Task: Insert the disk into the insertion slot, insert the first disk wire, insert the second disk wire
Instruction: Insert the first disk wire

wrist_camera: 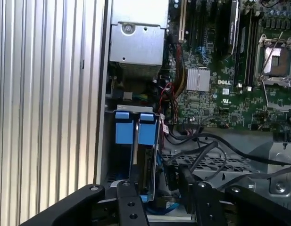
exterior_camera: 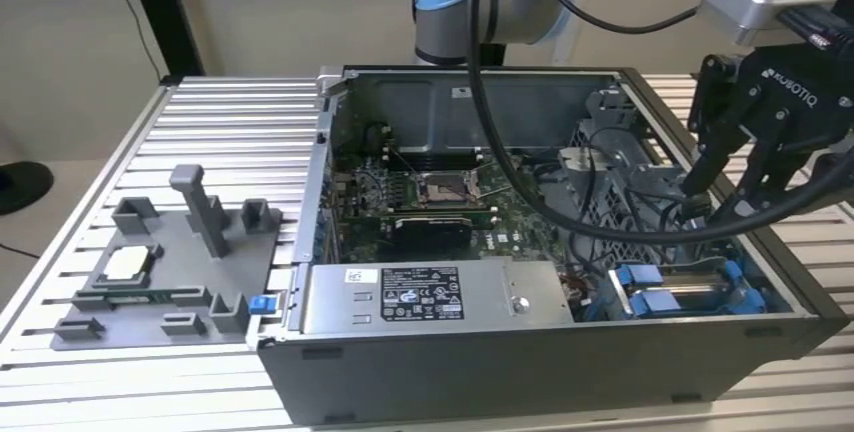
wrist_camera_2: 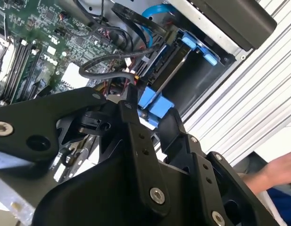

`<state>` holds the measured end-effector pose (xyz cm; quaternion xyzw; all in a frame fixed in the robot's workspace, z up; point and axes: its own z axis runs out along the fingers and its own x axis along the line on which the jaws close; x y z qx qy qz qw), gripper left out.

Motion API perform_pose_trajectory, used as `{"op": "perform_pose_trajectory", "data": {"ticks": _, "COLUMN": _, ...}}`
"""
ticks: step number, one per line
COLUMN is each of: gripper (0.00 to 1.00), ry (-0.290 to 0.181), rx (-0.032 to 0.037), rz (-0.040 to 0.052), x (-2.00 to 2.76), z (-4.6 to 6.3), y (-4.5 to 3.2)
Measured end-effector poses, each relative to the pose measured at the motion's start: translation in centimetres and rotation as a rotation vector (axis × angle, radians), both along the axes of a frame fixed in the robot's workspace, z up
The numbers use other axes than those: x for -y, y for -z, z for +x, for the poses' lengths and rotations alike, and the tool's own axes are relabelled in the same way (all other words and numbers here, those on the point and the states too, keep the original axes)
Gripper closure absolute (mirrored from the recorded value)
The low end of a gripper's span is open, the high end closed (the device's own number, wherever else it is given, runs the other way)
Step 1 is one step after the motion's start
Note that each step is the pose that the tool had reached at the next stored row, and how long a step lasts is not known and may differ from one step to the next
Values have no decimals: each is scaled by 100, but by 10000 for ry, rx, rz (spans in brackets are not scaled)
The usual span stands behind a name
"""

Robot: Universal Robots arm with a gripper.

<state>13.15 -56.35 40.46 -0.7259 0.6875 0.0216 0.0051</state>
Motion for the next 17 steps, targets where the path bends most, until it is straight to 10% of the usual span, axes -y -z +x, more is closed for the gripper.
{"op": "perform_pose_trajectory", "data": {"ticks": 4, "gripper": 0, "ry": -355, "rx": 170, "rz": -49, "x": -51, "z": 1, "y": 29}}
{"op": "perform_pose_trajectory", "data": {"ticks": 14, "gripper": 0, "ry": -647, "rx": 352, "rz": -215, "x": -102, "z": -57, "y": 46}}
{"op": "perform_pose_trajectory", "data": {"ticks": 15, "gripper": 100, "ry": -647, "rx": 362, "rz": -216, "x": -106, "z": -61, "y": 48}}
{"op": "perform_pose_trajectory", "data": {"ticks": 17, "gripper": 100, "ry": -654, "rx": 418, "rz": -218, "x": -115, "z": -65, "y": 61}}
